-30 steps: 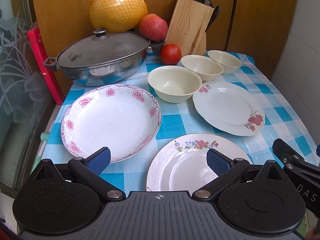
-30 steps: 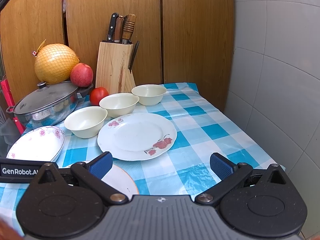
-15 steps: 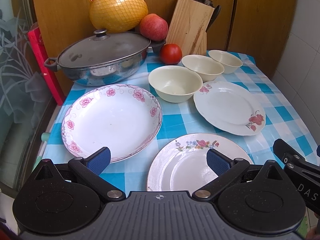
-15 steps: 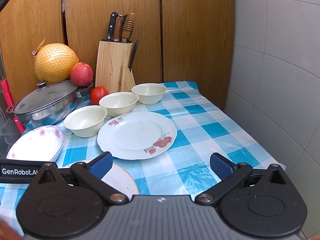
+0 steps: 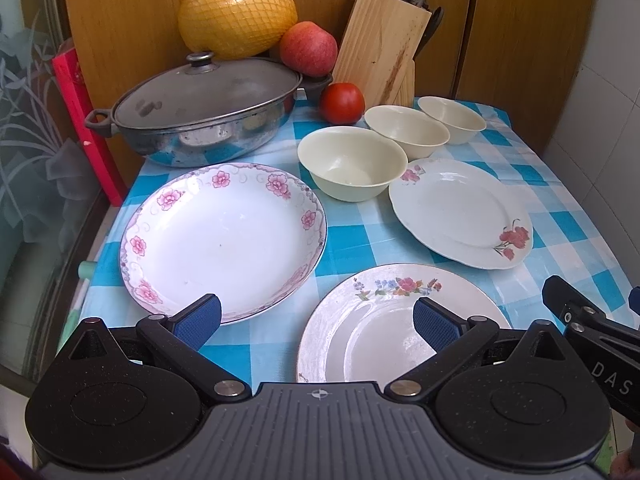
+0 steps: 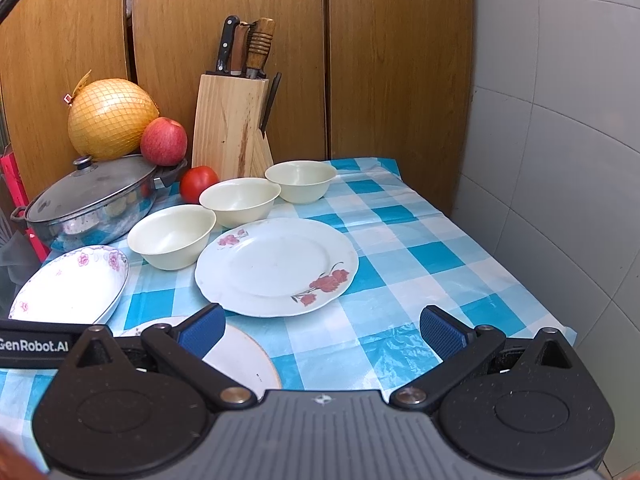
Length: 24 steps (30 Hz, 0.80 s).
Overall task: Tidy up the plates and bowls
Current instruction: 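Move both grippers toward the plate with the multicolour floral rim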
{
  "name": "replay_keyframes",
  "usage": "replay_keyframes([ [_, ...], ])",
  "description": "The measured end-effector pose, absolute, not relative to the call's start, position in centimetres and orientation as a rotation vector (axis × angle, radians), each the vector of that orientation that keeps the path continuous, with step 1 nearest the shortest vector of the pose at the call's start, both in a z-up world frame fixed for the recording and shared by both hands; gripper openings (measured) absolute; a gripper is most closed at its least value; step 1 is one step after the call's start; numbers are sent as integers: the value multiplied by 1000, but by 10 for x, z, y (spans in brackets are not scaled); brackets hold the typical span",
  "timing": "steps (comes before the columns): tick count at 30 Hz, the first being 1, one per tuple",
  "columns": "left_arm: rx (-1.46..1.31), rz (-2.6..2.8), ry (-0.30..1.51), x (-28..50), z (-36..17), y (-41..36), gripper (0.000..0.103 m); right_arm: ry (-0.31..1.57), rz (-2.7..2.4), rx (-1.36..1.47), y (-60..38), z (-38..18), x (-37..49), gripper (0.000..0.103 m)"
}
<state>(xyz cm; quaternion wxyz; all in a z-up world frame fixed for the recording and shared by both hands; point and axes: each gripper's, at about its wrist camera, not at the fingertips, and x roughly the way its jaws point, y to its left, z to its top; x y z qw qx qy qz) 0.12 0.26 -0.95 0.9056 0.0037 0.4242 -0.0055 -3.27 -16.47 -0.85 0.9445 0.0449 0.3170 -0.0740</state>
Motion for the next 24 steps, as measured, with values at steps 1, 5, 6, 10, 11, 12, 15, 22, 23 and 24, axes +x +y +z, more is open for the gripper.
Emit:
replay_keyframes([
  [1, 9, -13, 877, 1, -10, 3, 103, 650, -150, 92, -165, -9, -32, 102],
  [5, 14, -14, 879, 1, -11, 5, 103, 662, -147, 91, -164, -11, -31, 102],
  [6, 12, -15, 881, 0, -12, 6, 103, 665, -148, 90, -164, -11, -30, 102],
  [10, 10, -30, 898, -3, -16, 10, 103, 683, -140, 95, -166, -13, -31, 102],
  [11, 17, -34, 902, -5, -18, 10, 103, 687, -138, 96, -167, -14, -31, 102],
  [12, 24, -38, 906, -6, -20, 11, 103, 693, -137, 97, -167, -15, -31, 102],
  [15, 44, -48, 919, -10, -25, 11, 103, 711, -128, 103, -169, -18, -30, 102],
  [22, 65, -66, 941, -14, -31, 11, 103, 750, -110, 86, -167, -26, -30, 102],
  [23, 69, -70, 945, -14, -32, 11, 103, 758, -109, 83, -167, -28, -30, 102],
  [24, 73, -74, 953, -15, -34, 11, 103, 767, -107, 84, -168, -29, -29, 102],
])
